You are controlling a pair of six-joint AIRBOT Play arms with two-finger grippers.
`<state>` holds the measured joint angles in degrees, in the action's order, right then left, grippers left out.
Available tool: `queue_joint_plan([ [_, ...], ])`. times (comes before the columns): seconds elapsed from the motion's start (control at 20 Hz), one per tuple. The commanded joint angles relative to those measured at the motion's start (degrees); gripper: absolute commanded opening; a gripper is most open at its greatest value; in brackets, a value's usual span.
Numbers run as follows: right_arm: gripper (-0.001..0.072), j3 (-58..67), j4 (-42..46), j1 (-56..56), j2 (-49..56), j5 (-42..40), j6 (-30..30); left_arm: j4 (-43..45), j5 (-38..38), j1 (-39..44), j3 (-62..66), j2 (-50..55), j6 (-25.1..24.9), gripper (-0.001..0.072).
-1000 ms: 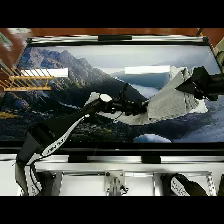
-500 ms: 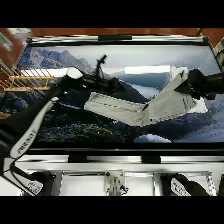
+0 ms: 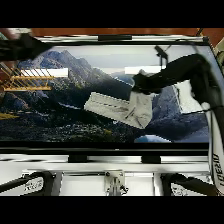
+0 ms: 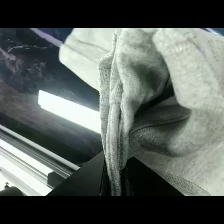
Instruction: Fold the shirts.
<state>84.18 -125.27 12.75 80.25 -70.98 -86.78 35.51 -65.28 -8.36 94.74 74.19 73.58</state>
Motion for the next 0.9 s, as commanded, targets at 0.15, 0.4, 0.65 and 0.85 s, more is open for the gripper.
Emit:
queue_joint_plan([
  [0.15,0.0072,0.04,-8.02,11.43,13.35,19.41,-0.94,0.7,-8.68,-11.39,0.02,-6.34,0.13,0.0037],
  [0.4,0.0122,0.04,-19.65,11.78,18.34,25.73,-1.99,0.79,-10.25,-10.51,-1.07,-6.29,-0.5,0.0037],
  [0.65,0.0514,0.04,-22.23,11.96,19.15,22.75,-2.82,0.79,-10.23,-9.7,-3.58,-6.21,-0.68,0.0037],
  [0.85,0.0514,0.02,-14.6,5.46,16.87,11.26,-3.26,0.81,-10.25,-9.7,-5.16,-6.19,-0.87,0.0037],
])
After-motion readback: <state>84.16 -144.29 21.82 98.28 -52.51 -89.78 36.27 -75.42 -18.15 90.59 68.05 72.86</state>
